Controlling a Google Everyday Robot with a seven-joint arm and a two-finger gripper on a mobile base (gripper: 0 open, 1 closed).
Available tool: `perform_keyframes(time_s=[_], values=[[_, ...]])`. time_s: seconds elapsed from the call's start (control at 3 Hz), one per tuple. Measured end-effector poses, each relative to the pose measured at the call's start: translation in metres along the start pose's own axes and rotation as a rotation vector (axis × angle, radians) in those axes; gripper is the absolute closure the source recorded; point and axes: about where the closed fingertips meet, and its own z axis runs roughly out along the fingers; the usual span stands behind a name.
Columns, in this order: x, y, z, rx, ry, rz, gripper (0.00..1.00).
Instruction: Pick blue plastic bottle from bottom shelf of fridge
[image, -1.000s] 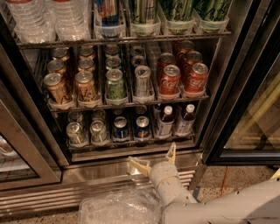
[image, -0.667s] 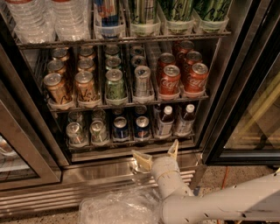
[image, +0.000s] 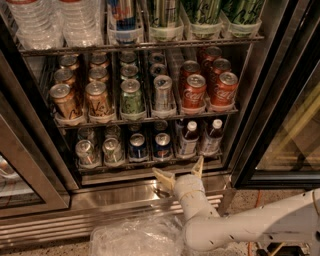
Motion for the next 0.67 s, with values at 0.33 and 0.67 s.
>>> perform_keyframes(time_s=[0.33, 0.67], values=[[0.0004, -0.0056, 0.0145, 0.008, -0.035, -0.032, 0.0], [-0.0004, -0.0114, 0.0242, 0.022, -0.058, -0.054, 0.19]])
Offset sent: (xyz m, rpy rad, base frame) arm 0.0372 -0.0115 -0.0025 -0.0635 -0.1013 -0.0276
